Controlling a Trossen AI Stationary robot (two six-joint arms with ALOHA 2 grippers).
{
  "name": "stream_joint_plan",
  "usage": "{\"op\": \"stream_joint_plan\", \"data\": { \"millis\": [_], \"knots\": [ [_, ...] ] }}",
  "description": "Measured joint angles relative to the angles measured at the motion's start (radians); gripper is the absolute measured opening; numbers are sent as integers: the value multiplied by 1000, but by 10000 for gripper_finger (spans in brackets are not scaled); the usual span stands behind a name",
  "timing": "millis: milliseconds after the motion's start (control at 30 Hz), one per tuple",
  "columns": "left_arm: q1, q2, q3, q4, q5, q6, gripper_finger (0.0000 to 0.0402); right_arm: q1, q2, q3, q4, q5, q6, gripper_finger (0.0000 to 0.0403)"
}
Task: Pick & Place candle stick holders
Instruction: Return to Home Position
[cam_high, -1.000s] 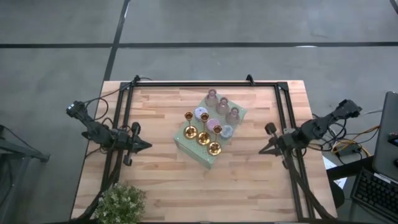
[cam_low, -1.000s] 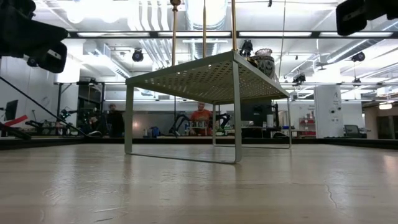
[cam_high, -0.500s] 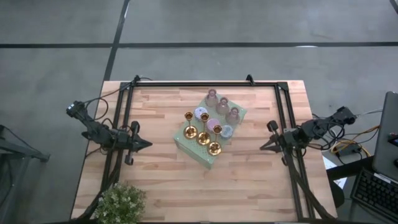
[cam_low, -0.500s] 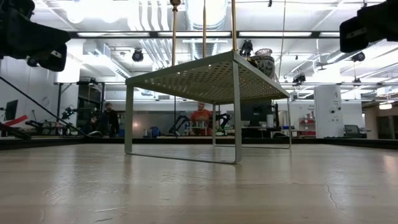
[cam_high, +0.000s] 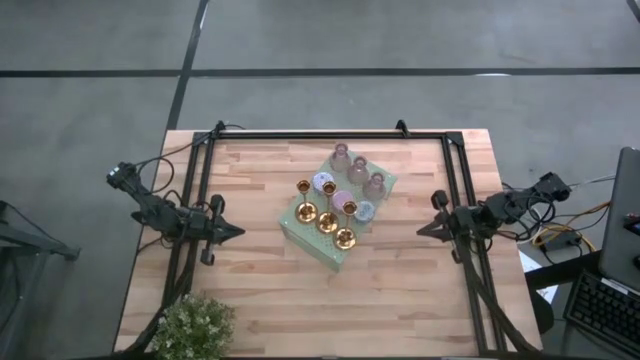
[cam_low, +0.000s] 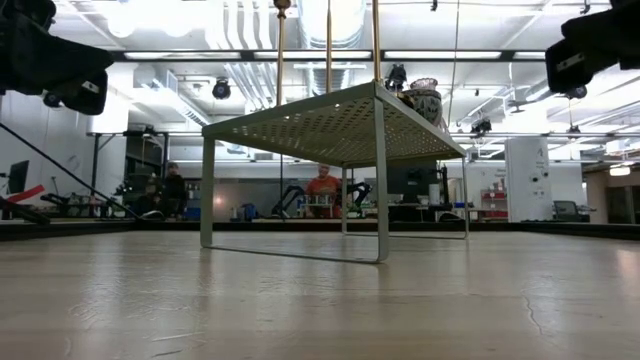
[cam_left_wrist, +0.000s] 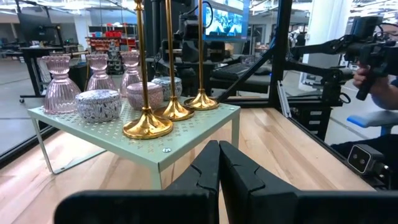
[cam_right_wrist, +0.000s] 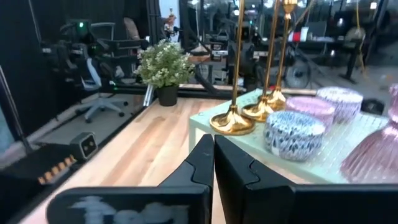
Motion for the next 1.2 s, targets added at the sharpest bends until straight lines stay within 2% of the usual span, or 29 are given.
{"op": "stream_joint_plan", "data": {
  "millis": [133,1200],
  "knots": [
    [0,0,0,0,0,0,10,0,10,0,0,0,66,8],
    [0,0,0,-2,0,0,10,1,12,0,0,1,48,9]
  ]
}}
